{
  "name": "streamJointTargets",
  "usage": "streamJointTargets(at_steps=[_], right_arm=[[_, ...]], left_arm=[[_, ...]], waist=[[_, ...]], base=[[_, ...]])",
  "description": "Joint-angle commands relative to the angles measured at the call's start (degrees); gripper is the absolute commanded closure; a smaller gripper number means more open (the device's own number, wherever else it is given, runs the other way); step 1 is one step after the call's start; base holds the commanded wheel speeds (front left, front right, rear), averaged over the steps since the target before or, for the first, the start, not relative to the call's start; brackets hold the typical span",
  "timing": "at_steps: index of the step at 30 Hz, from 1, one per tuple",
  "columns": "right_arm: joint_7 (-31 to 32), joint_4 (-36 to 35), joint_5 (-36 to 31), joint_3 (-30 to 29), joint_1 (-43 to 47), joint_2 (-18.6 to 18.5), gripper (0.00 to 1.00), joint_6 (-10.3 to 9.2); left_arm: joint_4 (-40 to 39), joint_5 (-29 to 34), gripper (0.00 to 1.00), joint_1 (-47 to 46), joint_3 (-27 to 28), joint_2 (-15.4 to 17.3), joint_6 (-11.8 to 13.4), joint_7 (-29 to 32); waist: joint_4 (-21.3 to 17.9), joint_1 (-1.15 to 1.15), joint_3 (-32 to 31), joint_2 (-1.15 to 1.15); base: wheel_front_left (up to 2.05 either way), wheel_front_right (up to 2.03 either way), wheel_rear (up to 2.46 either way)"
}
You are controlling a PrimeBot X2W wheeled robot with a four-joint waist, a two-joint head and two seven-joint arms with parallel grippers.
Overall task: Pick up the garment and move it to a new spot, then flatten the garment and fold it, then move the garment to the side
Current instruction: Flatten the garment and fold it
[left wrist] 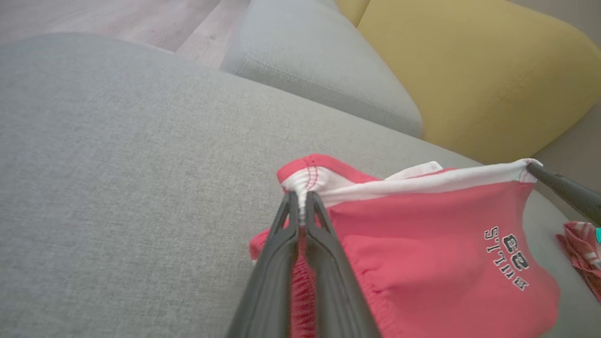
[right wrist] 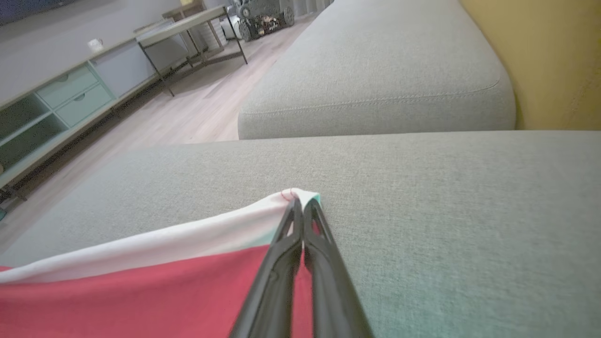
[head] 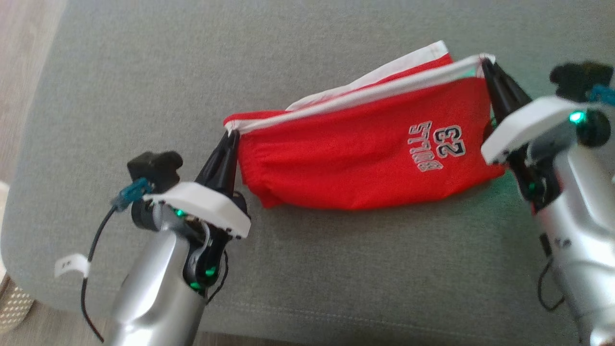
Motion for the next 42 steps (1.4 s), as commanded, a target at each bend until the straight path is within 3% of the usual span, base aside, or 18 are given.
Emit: streamJointTargets(at_steps=[1, 9, 10, 11, 12, 18, 24, 30, 34, 42], right_arm=[[-1.0, 0.3, 0.7, 2.0, -3.4, -0.7, 1.0, -0.04], [-5.2, 10.4, 4.1, 8.9, -12.5, -1.6, 1.0, -0.04], [-5.5, 11.8, 4.6, 9.4, -13.2, -1.6, 0.84, -0.04], [-5.9, 12.9, 4.9, 10.1, -13.8, -1.6, 0.57, -0.04], [-7.0, 13.5, 5.2, 10.8, -14.4, -1.6, 0.0, -0.04], [-13.0, 16.0, 6.8, 14.2, -15.1, -1.6, 0.0, -0.04], [-19.3, 15.5, 4.4, 14.9, -13.7, -2.4, 0.0, -0.04], [-20.2, 10.6, -1.4, 10.8, -10.4, -2.4, 0.0, -0.04], [-20.3, 3.4, -6.8, 5.4, -4.8, -1.2, 0.0, -0.04], [-20.1, -7.8, -14.8, -1.9, 8.9, 2.7, 0.0, -0.04]], left_arm=[[0.0, -0.6, 1.0, -3.0, 1.6, 0.5, -0.4, -0.8], [9.6, -3.0, 1.0, -9.2, -1.4, -0.1, -1.3, -2.8], [10.5, -3.3, 1.0, -9.7, -1.9, -0.1, -1.5, -3.0], [11.3, -3.7, 0.58, -10.2, -2.3, -0.2, -1.7, -3.3], [12.1, -4.0, 0.0, -10.6, -2.8, -0.2, -1.8, -3.5], [14.3, -5.8, 0.0, -11.1, -4.9, -0.2, -1.5, -6.0], [11.0, -1.8, 0.0, -9.1, -3.4, 0.3, 2.1, -8.4], [0.2, 5.1, 0.0, -5.3, 1.7, 1.3, 5.5, -8.6], [-5.5, 10.0, 0.0, -1.6, 4.6, 1.8, 7.6, -8.6], [-8.7, 13.5, 0.0, 4.5, 7.1, 2.5, 8.3, -8.6]], waist=[[1.4, -0.01, 1.9, 0.0], [2.3, -0.01, 4.9, 0.0], [2.3, -0.01, 5.1, 0.0], [2.4, -0.01, 5.2, 0.0], [2.4, -0.01, 5.3, 0.0], [1.8, -0.01, 4.8, 0.0], [0.4, -0.01, 2.6, 0.0], [-1.4, -0.01, 0.5, 0.0], [-3.0, -0.01, -1.1, 0.0], [-5.2, -0.01, -4.2, 0.0]], base=[[0.0, 0.0, 0.0], [0.0, 0.0, 0.0], [0.0, 0.0, 0.0], [0.0, 0.0, 0.0], [0.0, 0.0, 0.0], [0.0, 0.0, 0.0], [0.0, 0.0, 0.0], [0.0, 0.0, 0.0], [0.0, 0.0, 0.0], [0.0, 0.0, 0.0]])
